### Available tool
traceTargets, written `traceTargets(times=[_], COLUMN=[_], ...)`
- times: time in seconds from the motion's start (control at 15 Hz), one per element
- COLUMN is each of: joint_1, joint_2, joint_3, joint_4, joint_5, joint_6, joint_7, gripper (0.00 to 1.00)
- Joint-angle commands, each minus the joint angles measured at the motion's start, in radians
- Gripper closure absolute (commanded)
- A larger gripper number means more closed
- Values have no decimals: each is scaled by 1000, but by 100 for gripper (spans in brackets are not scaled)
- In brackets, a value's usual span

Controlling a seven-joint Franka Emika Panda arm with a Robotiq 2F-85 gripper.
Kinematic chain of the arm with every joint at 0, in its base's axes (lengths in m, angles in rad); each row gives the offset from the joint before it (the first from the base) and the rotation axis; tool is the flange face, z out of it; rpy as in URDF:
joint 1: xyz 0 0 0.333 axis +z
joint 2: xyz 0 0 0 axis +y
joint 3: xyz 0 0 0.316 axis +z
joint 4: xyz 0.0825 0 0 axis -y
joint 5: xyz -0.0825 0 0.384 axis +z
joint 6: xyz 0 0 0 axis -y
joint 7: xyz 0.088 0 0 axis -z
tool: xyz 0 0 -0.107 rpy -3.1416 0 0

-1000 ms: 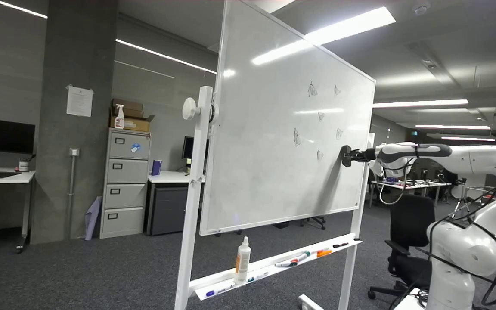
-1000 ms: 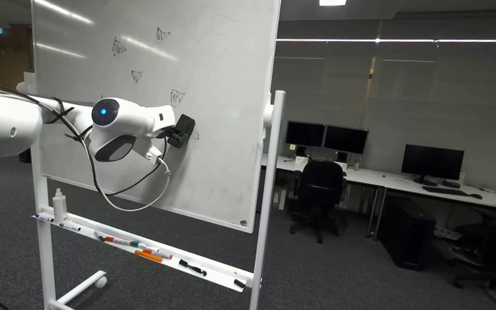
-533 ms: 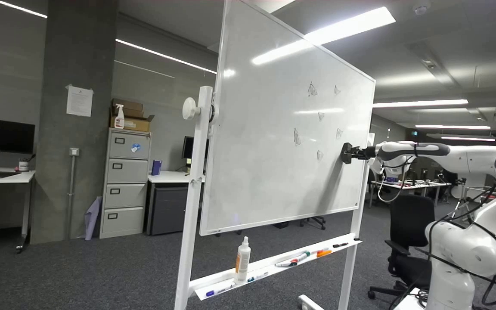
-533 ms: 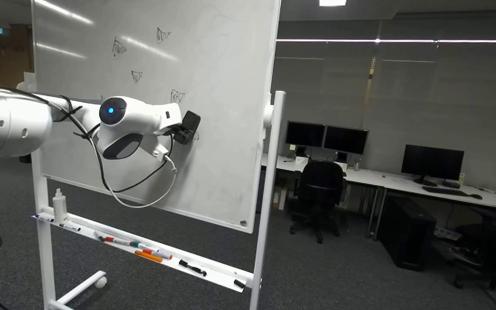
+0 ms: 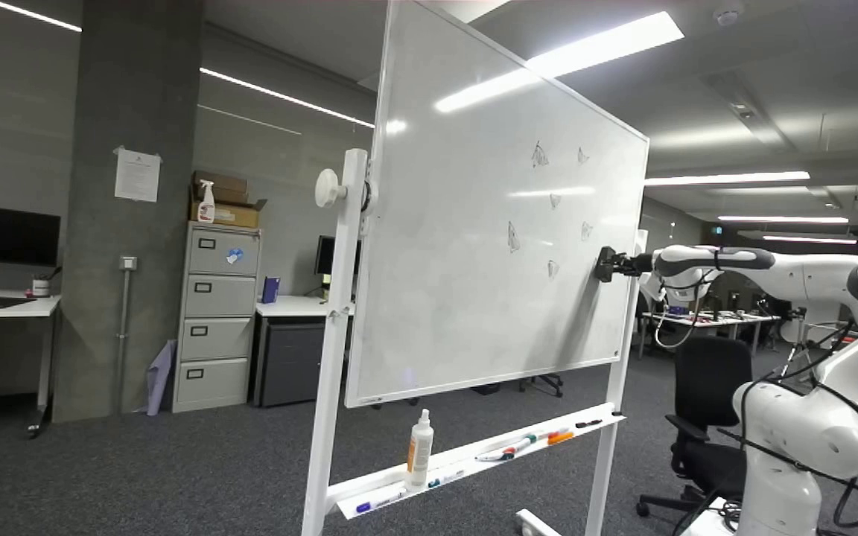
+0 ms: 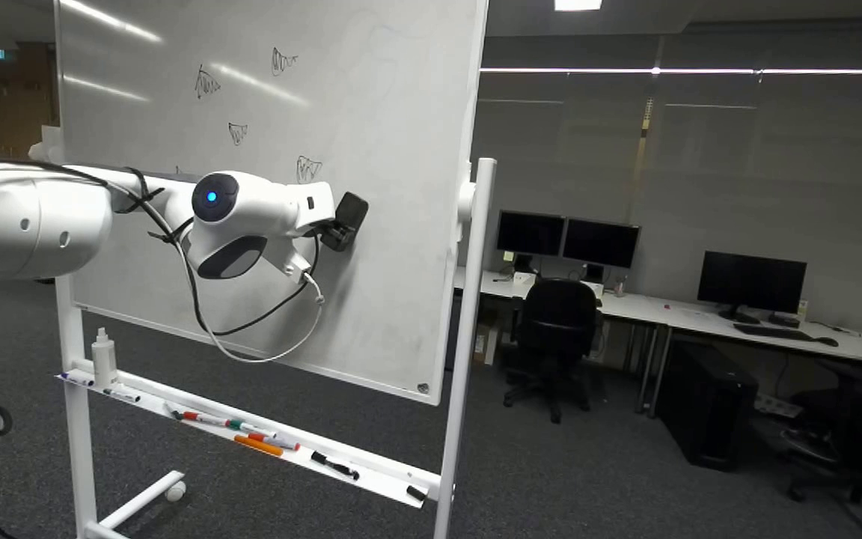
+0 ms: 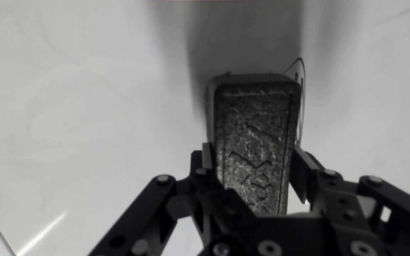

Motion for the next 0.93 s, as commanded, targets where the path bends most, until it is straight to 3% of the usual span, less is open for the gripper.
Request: traceTargets(times=[0.0, 0.27, 0.87], joint_1=[90, 118, 109], joint_2=[-9, -19, -37], joint_3=[-65, -77, -36], joint_4=[49, 43, -32], joint_5=[-23, -54, -137], joint_6=[35, 30, 12], joint_7=[-25, -28, -54], gripper=[70, 70, 70])
